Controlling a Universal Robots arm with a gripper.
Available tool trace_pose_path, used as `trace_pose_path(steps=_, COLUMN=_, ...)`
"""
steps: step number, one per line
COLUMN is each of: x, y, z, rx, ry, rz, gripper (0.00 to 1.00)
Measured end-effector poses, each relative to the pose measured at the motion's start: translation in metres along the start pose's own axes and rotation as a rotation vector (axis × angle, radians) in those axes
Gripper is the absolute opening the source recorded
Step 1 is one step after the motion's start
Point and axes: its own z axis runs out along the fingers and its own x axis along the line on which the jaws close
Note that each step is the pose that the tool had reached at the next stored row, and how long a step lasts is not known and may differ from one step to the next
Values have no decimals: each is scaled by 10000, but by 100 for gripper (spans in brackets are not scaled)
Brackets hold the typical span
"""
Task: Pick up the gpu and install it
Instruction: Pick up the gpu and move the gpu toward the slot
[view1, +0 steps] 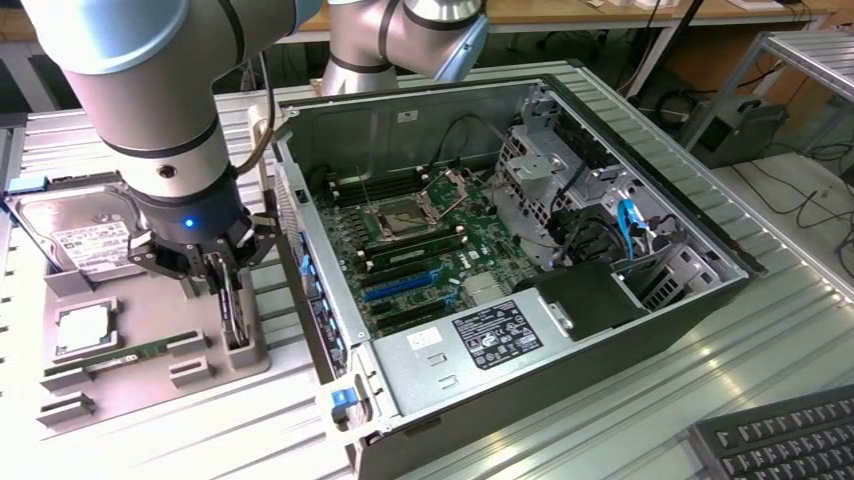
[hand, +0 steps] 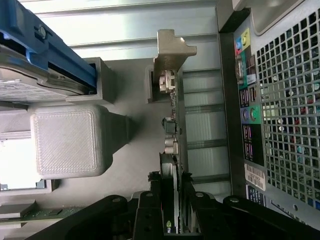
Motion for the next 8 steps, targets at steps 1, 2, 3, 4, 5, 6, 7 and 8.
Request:
trace_pose_path(steps=1, x=0, y=0, z=0, rx=-1, ry=-1, rz=0, gripper=27)
trace_pose_path(steps=2, x=0, y=0, z=0, rx=0, ry=-1, rz=0, gripper=27)
trace_pose_path(steps=3, x=0, y=0, z=1, rx=-1, ry=-1, rz=0, gripper=27)
trace_pose_path(steps=4, x=0, y=0, z=1, rx=0, ry=-1, rz=0, gripper=27)
trace_pose_path(steps=5, x=0, y=0, z=1, rx=0, ry=0, rz=-5, gripper=27)
trace_pose_path(steps=6, x=0, y=0, z=1, rx=0, ry=0, rz=-22, gripper=27)
trace_pose_path(steps=7, x=0, y=0, z=1, rx=-1, ry=3, rz=-58, gripper=27)
trace_pose_path(steps=8, x=0, y=0, z=1, rx=-3, ry=6, rz=-119, gripper=27)
